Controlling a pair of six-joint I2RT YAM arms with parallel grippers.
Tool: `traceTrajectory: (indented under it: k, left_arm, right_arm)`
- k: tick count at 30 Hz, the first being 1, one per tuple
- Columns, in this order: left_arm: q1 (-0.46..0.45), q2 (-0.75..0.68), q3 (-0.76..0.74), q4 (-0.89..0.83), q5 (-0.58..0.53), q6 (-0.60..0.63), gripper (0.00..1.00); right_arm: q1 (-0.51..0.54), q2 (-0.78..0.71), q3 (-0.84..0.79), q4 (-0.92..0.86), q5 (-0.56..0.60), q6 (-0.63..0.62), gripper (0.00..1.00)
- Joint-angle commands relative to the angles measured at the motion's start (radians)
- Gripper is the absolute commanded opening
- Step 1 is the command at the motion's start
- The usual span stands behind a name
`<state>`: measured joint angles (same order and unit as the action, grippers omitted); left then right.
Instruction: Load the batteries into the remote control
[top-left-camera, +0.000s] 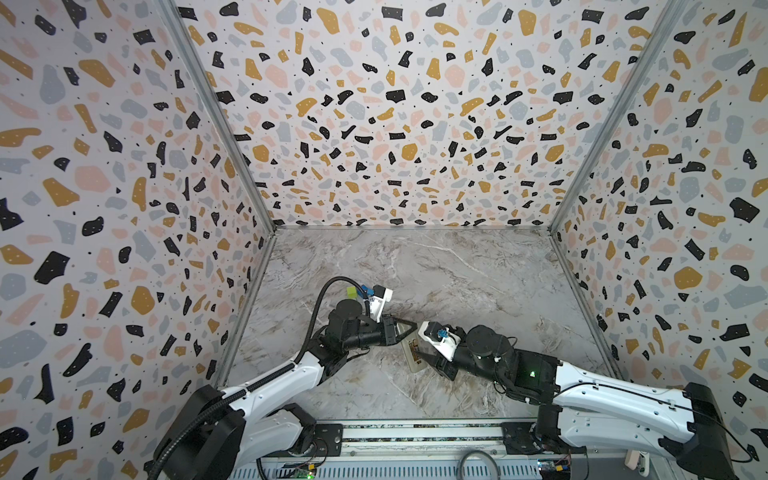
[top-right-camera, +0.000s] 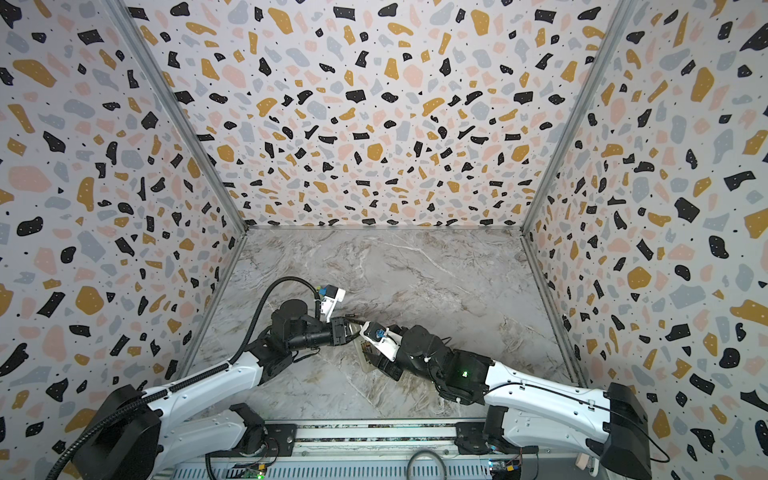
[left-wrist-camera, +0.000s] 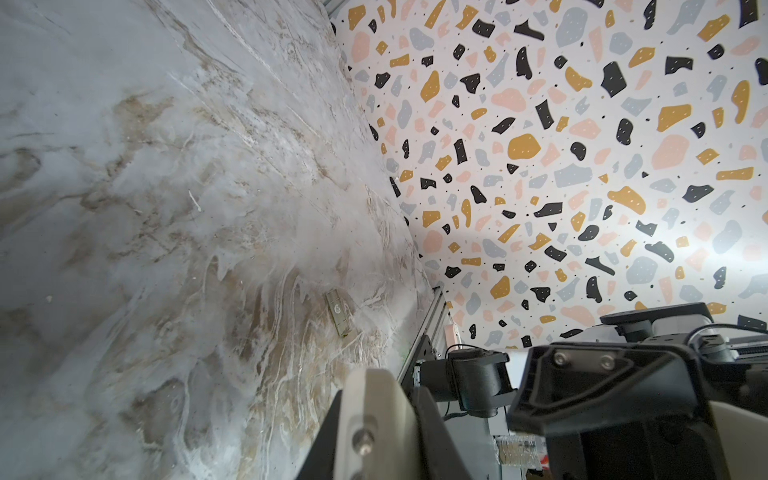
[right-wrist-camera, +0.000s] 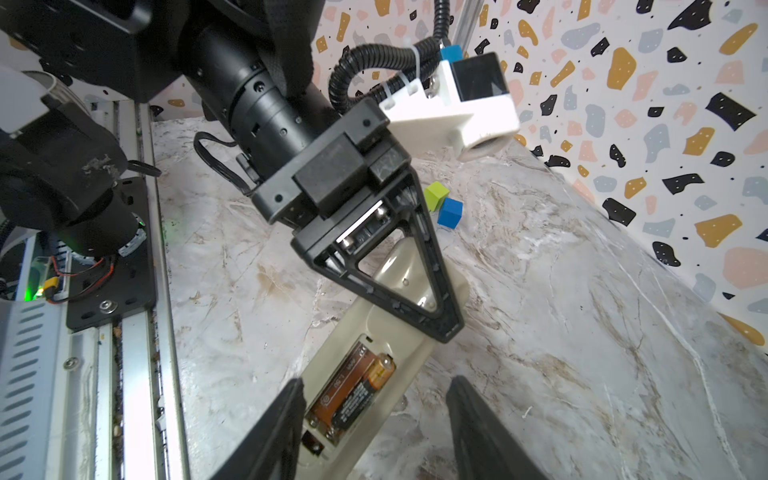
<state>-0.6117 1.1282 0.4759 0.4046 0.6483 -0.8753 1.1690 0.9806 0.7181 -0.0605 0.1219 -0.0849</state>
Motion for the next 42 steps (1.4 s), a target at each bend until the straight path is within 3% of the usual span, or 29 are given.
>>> traceTrajectory:
  k: [1,12,42]
  left_arm:
    - [-0.003,-0.022,0.045,-0.061,0.048,0.062,0.00]
    - [-0.003,-0.030,0.061,-0.182,0.094,0.117,0.00]
    - [-0.003,-0.030,0.058,-0.167,0.108,0.110,0.00]
  right_arm:
    - [0.002,-0.013,0.057,-0.120,-0.025,-0.101,0.53]
    - [0.003,0.062,0.143,-0.211,-0.154,-0.276,0.46]
    - [0.007,0.192,0.162,-0.171,-0.150,-0.316,0.29]
